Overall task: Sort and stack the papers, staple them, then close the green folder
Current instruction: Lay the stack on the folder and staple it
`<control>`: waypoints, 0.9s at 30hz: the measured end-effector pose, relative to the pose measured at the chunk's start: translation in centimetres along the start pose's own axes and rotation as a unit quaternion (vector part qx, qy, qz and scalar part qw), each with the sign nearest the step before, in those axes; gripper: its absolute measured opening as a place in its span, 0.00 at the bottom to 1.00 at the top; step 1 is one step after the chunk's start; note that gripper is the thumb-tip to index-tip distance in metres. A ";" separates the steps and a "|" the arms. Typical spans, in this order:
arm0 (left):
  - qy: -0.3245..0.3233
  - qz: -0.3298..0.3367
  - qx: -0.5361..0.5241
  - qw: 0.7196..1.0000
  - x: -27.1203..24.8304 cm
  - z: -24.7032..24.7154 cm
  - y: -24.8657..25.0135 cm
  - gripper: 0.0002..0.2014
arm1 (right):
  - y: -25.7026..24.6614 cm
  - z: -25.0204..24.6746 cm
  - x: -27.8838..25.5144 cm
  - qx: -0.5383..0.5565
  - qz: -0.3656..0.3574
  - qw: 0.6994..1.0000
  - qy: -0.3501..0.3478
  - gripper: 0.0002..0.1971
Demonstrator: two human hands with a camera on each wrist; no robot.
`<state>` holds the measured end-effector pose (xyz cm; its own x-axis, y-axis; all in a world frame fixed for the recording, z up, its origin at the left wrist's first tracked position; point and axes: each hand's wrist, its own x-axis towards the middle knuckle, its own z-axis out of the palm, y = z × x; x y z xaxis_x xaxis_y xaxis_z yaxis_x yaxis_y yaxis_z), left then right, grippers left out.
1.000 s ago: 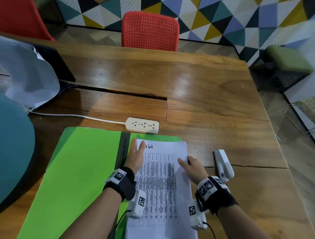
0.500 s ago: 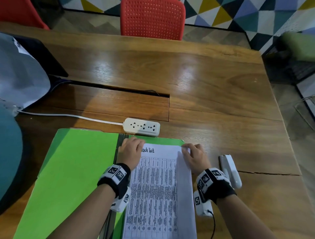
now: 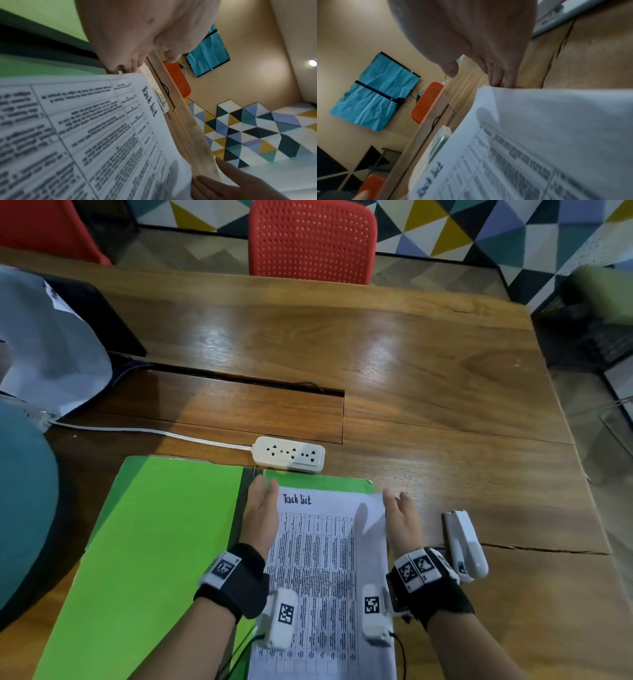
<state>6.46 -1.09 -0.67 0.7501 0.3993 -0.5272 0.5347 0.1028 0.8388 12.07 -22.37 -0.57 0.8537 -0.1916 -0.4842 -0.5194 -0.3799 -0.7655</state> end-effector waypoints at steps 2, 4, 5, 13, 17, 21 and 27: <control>-0.021 -0.012 -0.017 1.000 -0.2 0.2 -0.2 0.28 | 0.1 0.4 -0.9 0.024 -0.007 0.999 -0.029 0.28; -0.022 -0.018 -0.015 1.000 -0.1 0.3 -0.4 0.28 | 0.0 0.5 -1.3 0.032 -0.004 0.999 -0.041 0.27; -0.013 -0.017 -0.010 1.000 -0.1 0.2 -0.4 0.28 | -0.1 0.4 -1.3 0.025 -0.005 0.999 -0.037 0.27; 0.047 -0.076 0.131 0.987 2.1 -0.8 -0.7 0.15 | 0.1 -6.6 0.0 -0.329 -0.051 0.923 0.195 0.28; 0.042 -0.109 0.168 0.979 2.5 -0.7 -0.6 0.26 | 2.7 -9.8 1.5 -0.387 0.103 0.903 0.157 0.33; 0.042 -0.083 0.156 0.983 2.6 -0.9 -0.4 0.14 | 4.1 -11.1 2.6 -0.379 0.090 0.913 0.124 0.25; 0.013 -0.062 0.121 0.991 2.0 -1.0 -0.1 0.10 | 4.0 -10.2 2.3 -0.357 0.041 0.924 0.129 0.20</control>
<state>7.53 0.60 -1.72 0.6637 0.4212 -0.6182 0.7024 -0.0668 0.7086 12.36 -33.61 -0.41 0.8411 -0.4203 -0.3405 -0.5040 -0.8376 -0.2109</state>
